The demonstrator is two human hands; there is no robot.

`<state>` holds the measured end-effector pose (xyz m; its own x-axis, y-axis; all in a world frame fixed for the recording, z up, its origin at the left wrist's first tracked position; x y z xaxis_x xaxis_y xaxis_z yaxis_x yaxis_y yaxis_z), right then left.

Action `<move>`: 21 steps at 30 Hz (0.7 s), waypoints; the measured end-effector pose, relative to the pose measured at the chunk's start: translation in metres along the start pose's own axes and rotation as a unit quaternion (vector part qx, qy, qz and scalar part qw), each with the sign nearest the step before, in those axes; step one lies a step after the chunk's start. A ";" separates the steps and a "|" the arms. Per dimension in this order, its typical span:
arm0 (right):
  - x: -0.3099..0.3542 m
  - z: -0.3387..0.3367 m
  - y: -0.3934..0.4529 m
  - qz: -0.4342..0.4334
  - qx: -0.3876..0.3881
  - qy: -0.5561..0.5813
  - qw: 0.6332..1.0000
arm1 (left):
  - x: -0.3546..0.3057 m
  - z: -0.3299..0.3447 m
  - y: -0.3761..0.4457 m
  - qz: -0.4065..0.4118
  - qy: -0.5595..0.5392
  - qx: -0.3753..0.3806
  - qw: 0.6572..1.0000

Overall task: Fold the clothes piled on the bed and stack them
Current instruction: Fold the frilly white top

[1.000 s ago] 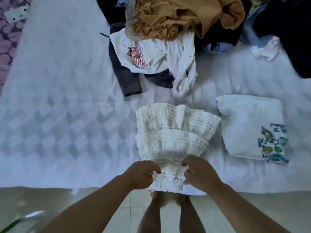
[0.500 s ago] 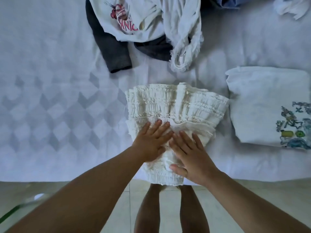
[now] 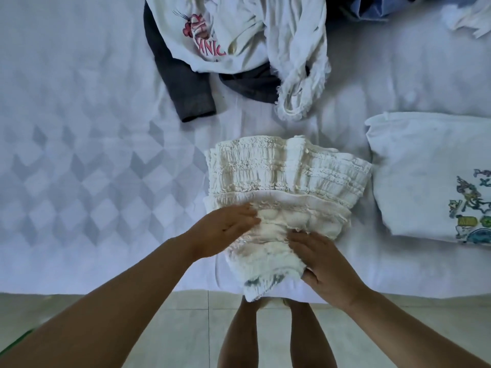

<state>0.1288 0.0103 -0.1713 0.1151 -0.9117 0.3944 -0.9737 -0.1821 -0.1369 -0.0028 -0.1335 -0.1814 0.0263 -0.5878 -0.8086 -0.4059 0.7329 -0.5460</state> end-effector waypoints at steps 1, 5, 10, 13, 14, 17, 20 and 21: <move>-0.005 -0.014 0.006 0.048 -0.016 0.078 0.996 | -0.001 -0.011 -0.007 -0.018 -0.078 -0.030 0.996; -0.035 -0.054 0.034 0.228 -0.072 0.270 0.933 | -0.011 -0.040 -0.023 0.005 -0.192 -0.120 0.974; -0.061 -0.079 0.079 0.292 -0.176 0.228 0.912 | -0.026 -0.046 0.002 -0.030 -0.092 -0.169 0.981; -0.071 -0.082 0.098 0.313 -0.217 0.167 0.910 | -0.031 -0.058 0.015 -0.008 -0.066 -0.302 0.951; -0.075 -0.083 0.104 0.317 -0.231 0.144 0.908 | -0.034 -0.061 0.020 0.002 -0.050 -0.335 0.941; -0.090 -0.080 0.117 0.340 -0.249 0.110 0.900 | -0.040 -0.064 0.035 0.010 -0.019 -0.378 0.926; -0.105 -0.063 0.129 0.360 -0.220 0.071 0.904 | -0.024 -0.062 0.053 -0.038 -0.011 -0.382 0.923; -0.109 -0.054 0.131 0.368 -0.206 0.051 0.905 | -0.015 -0.061 0.059 -0.063 -0.005 -0.380 0.923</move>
<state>-0.0218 0.1057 -0.1835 -0.5930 -0.6876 0.4191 -0.7726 0.6325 -0.0554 -0.0824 -0.1025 -0.1883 0.1238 -0.6459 -0.7533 -0.9228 0.2042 -0.3267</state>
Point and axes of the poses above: each hand's wrist, its own y-axis towards the middle knuckle, its own z-axis out of the palm, x = y × z, the point moved 7 cm from there along y, towards the middle knuckle, and after that the axes turned 13 degrees about -y, right-handed, at the moved point
